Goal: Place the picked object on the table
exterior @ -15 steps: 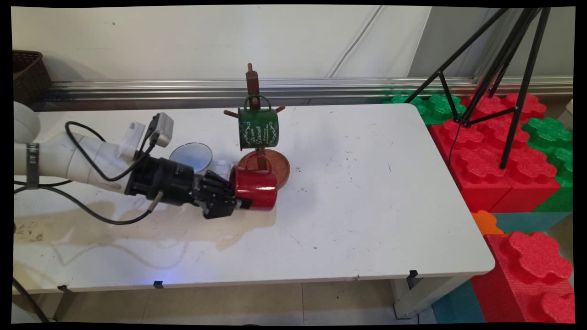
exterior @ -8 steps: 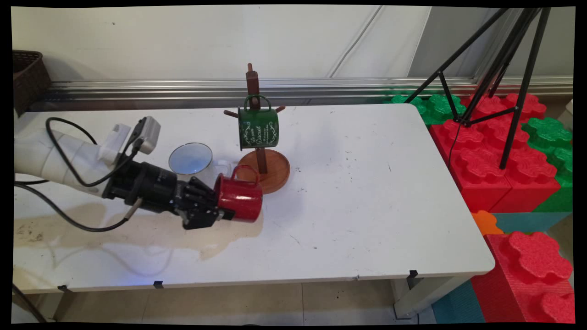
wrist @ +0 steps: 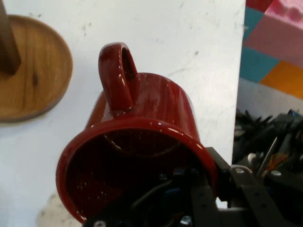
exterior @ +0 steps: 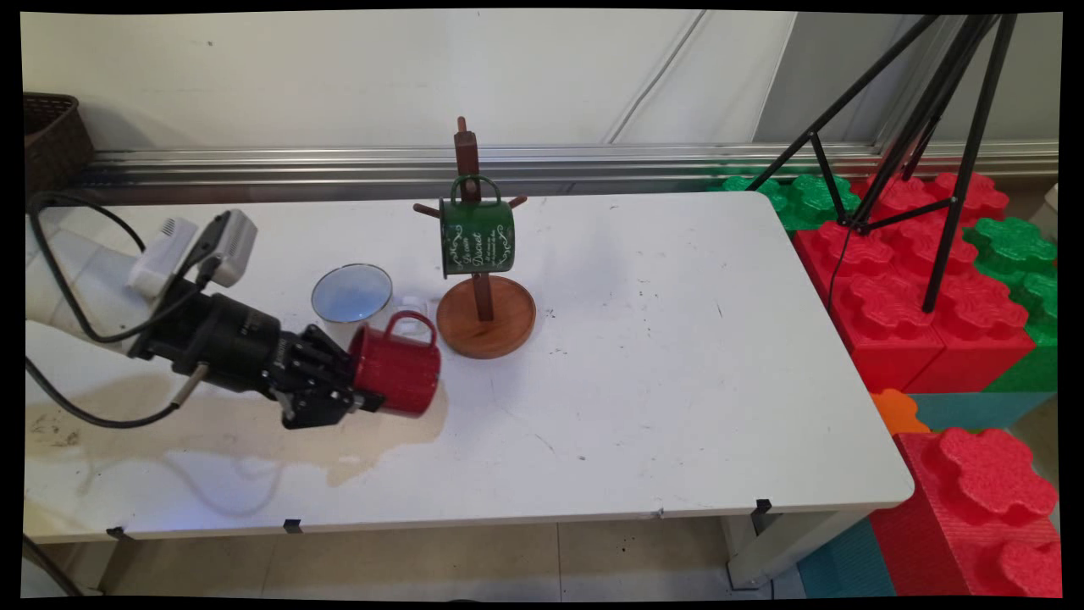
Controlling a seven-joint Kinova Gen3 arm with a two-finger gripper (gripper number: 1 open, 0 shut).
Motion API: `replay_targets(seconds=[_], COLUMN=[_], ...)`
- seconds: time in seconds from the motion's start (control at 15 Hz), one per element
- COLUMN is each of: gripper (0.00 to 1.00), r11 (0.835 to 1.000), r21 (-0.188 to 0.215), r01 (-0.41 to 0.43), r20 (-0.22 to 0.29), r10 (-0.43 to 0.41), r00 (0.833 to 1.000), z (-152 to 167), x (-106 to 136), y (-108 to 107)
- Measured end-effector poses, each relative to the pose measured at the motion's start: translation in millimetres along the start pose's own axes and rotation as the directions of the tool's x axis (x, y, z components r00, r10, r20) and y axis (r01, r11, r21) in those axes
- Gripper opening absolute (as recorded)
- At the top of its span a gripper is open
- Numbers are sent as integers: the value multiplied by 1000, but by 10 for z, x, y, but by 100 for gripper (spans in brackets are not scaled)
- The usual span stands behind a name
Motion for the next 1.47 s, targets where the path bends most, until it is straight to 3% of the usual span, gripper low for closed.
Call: replay_targets(seconds=[0.6, 1.47], gripper=[0, 0], r11=[996, 977], r21=[37, 77], r01=[-87, -198], r20=[131, 316], r10=[81, 164], r00=[988, 935], z=[-373, -841], x=[-53, -197], y=[-79, -243])
